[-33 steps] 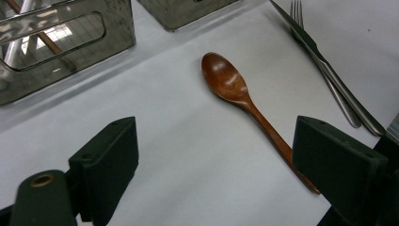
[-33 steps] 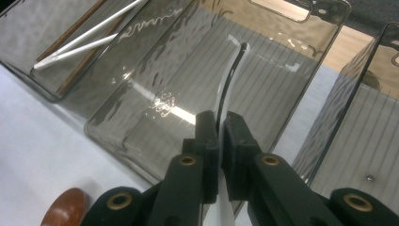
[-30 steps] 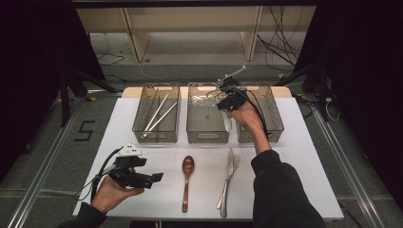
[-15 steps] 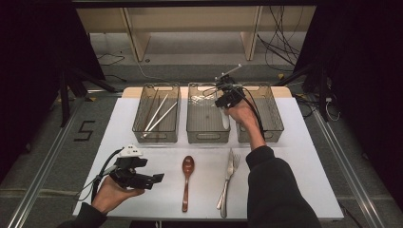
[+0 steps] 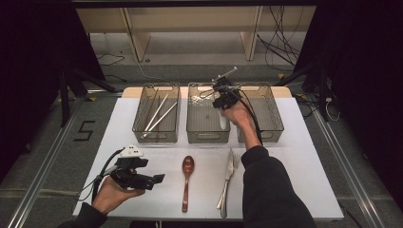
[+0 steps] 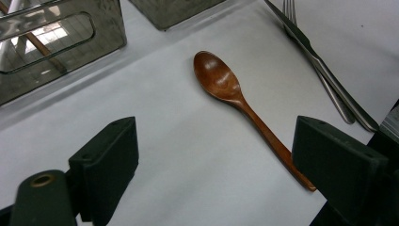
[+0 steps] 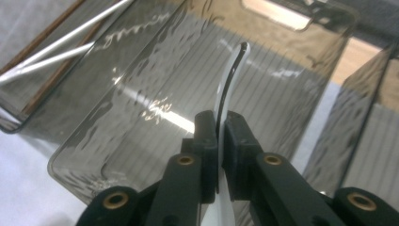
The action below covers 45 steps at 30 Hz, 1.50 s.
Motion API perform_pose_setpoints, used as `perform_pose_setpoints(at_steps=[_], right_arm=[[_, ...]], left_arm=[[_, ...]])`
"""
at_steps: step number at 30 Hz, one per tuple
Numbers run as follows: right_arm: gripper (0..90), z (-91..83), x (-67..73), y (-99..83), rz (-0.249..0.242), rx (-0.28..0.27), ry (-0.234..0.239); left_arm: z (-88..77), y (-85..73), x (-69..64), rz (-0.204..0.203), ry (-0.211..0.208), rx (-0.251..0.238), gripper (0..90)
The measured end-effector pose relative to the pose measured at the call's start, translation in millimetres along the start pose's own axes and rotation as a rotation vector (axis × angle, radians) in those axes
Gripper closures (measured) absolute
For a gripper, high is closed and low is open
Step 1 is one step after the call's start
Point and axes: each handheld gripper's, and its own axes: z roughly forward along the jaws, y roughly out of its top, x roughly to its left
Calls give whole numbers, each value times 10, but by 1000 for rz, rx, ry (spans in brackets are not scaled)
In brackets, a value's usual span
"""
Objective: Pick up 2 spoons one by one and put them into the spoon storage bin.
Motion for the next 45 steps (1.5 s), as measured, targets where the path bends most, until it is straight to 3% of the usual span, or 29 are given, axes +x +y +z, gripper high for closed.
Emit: perform_pose_setpoints(at_steps=[5,16,22,30,39,45], right_arm=[[664,-3,29,17,5,-5,17],[482,-233,14,-132,7,-27,58],[401,-369,-19,-387,16,-38,90],[346,-685,13,-777,-4,-67,116],[329,-1008,29,-1286,-17,-113,114],[329,-1102,14,-1612,-6,-123,126]], left_arm=[[2,-1,1,-5,0,-3,146],[13,-2,-1,-13,6,5,146],[27,-2,-4,-16,11,15,146],[46,-3,2,-26,14,22,146],[58,8,-16,-24,18,31,146],[104,27,-61,-31,20,47,146]])
